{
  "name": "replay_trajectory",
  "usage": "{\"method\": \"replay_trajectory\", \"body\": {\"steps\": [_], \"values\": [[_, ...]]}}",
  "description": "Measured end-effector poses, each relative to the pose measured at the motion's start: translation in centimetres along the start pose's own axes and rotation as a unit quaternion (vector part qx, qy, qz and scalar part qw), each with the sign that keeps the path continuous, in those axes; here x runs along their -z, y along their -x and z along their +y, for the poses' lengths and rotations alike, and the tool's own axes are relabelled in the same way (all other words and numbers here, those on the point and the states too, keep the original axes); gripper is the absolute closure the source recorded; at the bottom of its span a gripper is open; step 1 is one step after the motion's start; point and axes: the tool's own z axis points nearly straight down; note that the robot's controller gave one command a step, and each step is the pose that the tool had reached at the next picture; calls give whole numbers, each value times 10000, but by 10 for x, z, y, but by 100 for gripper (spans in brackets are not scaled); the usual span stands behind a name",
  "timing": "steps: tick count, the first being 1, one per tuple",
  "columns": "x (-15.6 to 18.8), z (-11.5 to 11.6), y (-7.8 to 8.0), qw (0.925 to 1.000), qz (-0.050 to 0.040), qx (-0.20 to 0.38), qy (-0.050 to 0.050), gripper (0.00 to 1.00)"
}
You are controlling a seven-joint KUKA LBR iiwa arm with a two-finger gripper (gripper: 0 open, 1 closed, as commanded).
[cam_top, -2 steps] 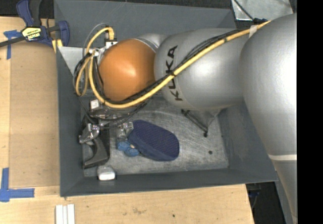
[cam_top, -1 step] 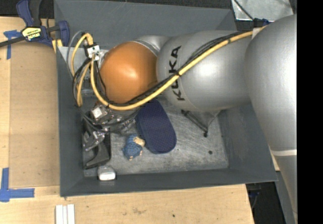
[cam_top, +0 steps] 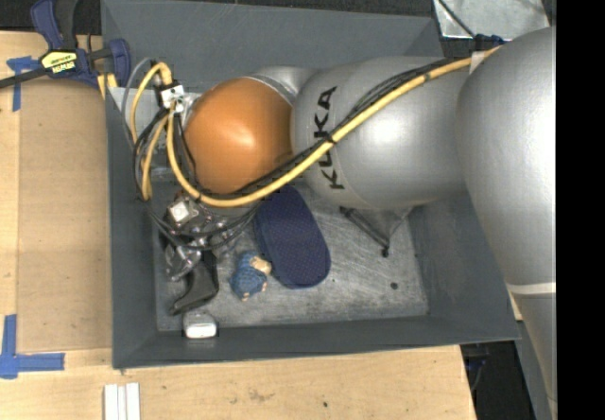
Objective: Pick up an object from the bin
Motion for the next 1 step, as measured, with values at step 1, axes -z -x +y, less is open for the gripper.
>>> {"method": "replay_trajectory", "body": {"steps": [1], "values": [[85, -1, 1, 10000, 69, -9, 50, 100]]}}
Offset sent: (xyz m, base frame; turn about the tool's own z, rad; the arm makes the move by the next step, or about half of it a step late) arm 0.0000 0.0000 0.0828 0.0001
